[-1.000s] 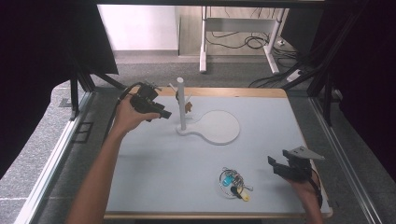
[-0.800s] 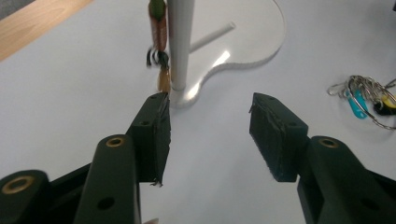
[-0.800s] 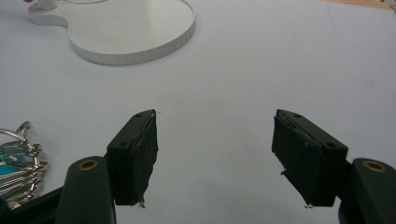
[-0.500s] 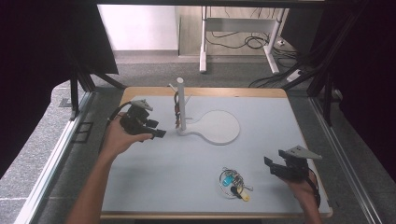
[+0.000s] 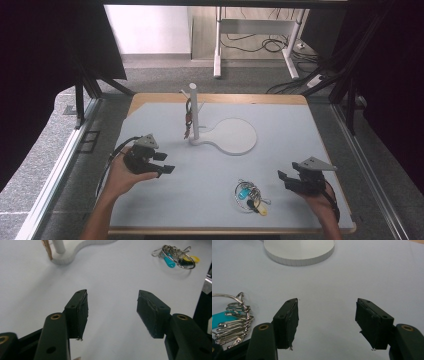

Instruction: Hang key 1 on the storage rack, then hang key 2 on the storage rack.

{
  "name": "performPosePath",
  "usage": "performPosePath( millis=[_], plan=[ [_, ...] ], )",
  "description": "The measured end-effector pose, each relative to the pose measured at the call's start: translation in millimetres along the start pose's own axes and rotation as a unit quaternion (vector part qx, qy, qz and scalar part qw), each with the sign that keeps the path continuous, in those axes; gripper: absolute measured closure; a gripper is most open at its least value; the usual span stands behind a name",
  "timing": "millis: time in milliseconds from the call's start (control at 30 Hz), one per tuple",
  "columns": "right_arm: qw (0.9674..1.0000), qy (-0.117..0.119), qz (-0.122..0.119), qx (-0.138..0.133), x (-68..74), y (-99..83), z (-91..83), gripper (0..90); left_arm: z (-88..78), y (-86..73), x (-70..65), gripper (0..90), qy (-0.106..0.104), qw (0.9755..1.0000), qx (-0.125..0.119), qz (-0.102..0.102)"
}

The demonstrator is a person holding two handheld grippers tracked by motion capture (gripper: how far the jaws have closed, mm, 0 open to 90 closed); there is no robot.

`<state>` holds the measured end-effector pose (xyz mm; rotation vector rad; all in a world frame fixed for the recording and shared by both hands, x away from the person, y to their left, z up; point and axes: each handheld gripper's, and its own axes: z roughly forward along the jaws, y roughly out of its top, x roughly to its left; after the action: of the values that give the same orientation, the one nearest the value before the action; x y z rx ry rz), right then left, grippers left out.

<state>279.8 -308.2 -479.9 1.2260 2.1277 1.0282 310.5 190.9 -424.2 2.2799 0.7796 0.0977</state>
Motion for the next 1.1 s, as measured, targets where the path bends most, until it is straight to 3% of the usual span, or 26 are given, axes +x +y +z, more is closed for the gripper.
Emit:
performPosePath(
  millis=[233, 300, 367, 467, 700, 900, 1033, 1100],
  plan=[
    [0.9999, 0.005, -0.012, 0.004, 4.9, 1.4, 2.5, 36.4, 12.7, -16.6, -2.3, 42.5, 0.006, 0.9999, 0.011, 0.003],
    [0.9998, 0.009, -0.015, 0.004, 6.9, 2.2, 2.3, 37.0, 15.8, -20.3, -2.3, 41.2, -0.011, 0.9999, 0.010, -0.006],
    [0.9997, 0.015, -0.020, 0.007, 9.7, 2.4, 4.2, 36.9, 18.4, -24.0, -1.5, 40.9, -0.011, 0.9998, 0.008, -0.012],
    [0.9993, 0.020, -0.030, 0.013, 15.4, 3.9, 9.0, 36.5, 22.2, -25.9, -3.3, 40.0, 0.006, 0.9997, 0.023, -0.004],
    [0.9975, 0.045, -0.049, 0.025, 28.6, 7.9, 13.3, 39.9, 30.0, -26.1, -3.8, 39.0, -0.003, 0.9998, 0.021, 0.006],
    [0.9935, 0.076, -0.062, 0.058, 34.5, 11.5, 10.2, 43.2, 36.5, -26.0, -1.8, 39.6, -0.011, 0.9995, 0.027, 0.014],
    [0.9868, 0.115, -0.073, 0.088, 39.3, 20.4, 1.7, 45.6, 42.2, -26.7, -3.5, 39.6, -0.010, 0.9992, 0.035, 0.015],
    [0.9834, 0.132, -0.078, 0.098, 42.3, 24.6, -1.0, 47.7, 44.7, -29.3, -2.2, 39.6, -0.016, 0.9994, 0.028, 0.010]
  ],
)
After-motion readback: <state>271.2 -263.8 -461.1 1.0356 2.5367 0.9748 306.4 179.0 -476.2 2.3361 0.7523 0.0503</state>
